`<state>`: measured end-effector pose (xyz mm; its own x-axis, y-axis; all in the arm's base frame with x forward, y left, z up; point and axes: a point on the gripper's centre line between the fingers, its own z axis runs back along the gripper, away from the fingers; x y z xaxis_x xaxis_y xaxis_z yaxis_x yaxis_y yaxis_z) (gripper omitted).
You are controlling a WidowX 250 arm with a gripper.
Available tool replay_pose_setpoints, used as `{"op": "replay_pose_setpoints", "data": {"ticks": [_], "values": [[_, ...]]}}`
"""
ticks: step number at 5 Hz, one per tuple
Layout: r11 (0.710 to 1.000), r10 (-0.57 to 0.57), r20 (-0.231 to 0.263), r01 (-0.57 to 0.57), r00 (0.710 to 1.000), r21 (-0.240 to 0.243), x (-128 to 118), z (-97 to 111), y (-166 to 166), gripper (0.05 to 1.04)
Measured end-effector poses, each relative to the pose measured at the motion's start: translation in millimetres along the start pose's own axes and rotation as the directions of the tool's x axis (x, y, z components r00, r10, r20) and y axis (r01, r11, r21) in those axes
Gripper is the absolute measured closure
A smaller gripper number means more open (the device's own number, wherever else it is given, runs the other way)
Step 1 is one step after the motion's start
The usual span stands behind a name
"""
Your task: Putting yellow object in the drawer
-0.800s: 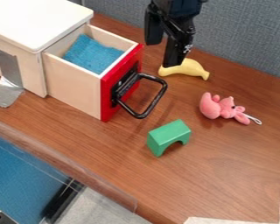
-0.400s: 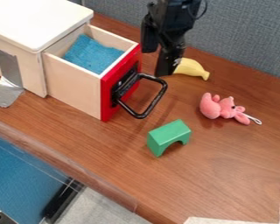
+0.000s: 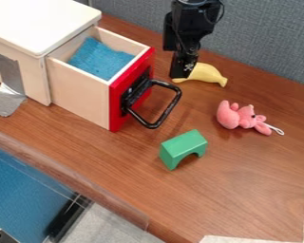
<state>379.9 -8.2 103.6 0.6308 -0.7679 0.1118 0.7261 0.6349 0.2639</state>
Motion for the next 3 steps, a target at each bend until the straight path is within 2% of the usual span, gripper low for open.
{"op": "replay_pose_setpoints", "data": {"ticks": [1,3], "values": [[0.997,-0.069,0.015,0.07,0.997,-0.027,9.2,-19.4,4.2,0.083],[0.998,-0.05,0.022,0.051,0.999,-0.033,37.3,-44.6,32.2,0.083]]}}
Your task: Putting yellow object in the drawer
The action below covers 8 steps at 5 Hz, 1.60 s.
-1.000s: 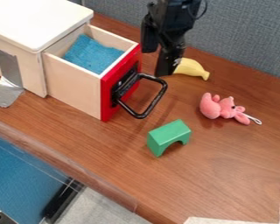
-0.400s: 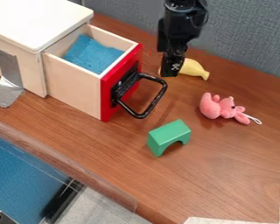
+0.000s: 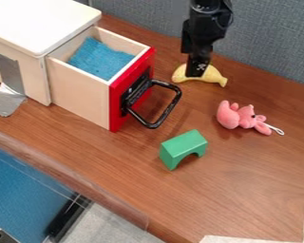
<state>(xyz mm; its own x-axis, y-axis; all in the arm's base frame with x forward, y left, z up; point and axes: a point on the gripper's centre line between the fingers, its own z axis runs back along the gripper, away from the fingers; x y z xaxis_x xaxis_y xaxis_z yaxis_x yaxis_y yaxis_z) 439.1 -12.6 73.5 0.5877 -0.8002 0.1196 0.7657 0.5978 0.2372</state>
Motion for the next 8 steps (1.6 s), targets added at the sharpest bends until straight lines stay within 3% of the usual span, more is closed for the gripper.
{"op": "replay_pose_setpoints", "data": {"ticks": [3,6,7,8], "values": [[0.998,0.051,0.033,-0.053,0.998,0.038,34.4,-9.9,26.2,0.083],[0.998,0.052,-0.022,-0.052,0.998,0.027,35.1,-51.7,30.7,0.083],[0.998,0.053,-0.027,-0.053,0.998,0.017,36.0,-55.7,31.5,0.136],[0.997,0.071,-0.044,-0.071,0.996,-0.004,30.1,-68.7,31.5,0.42]]}}
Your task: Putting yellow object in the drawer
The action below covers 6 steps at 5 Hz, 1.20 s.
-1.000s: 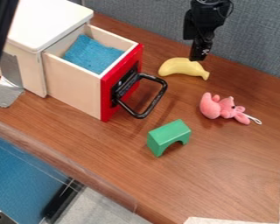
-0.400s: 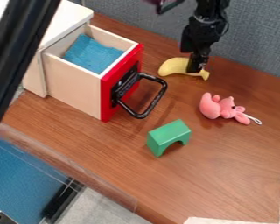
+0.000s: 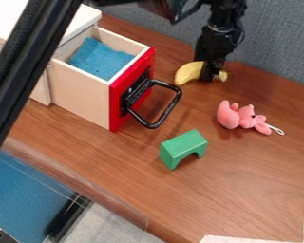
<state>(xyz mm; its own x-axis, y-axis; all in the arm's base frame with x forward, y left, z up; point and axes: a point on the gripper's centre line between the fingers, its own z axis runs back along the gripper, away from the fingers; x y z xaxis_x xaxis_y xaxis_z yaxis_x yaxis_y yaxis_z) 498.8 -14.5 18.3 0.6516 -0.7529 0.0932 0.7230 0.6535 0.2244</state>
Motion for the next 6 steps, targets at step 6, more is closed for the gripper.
{"op": "replay_pose_setpoints", "data": {"ticks": [6], "values": [[0.998,0.044,0.184,-0.034,0.982,-0.059,-16.8,92.7,-5.4,0.552]]}}
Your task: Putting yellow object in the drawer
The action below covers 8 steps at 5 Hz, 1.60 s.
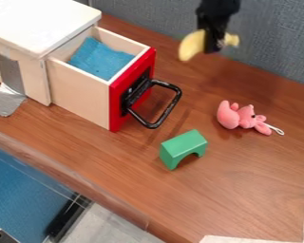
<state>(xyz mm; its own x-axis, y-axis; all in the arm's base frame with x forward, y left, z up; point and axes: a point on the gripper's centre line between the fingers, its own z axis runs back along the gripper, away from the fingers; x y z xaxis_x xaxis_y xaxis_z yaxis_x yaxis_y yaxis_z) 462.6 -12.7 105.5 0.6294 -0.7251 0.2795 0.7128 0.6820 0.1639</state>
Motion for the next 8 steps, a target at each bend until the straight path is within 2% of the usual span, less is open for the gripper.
{"op": "replay_pose_setpoints", "data": {"ticks": [2,3,5,6,7,8], "values": [[0.993,0.114,0.067,-0.116,0.991,0.023,-44.1,57.3,8.8,0.553],[0.979,0.198,0.074,-0.201,0.977,0.024,-79.9,75.9,13.2,0.552],[0.963,0.265,0.036,-0.266,0.964,0.034,-137.5,78.7,6.5,0.553],[0.96,0.276,0.02,-0.277,0.961,0.036,-150.1,75.0,2.2,0.553],[0.967,0.246,0.028,-0.248,0.969,0.057,-150.3,69.6,2.9,0.553],[0.982,0.183,0.03,-0.184,0.983,0.032,-148.2,57.5,-0.2,0.553]]}}
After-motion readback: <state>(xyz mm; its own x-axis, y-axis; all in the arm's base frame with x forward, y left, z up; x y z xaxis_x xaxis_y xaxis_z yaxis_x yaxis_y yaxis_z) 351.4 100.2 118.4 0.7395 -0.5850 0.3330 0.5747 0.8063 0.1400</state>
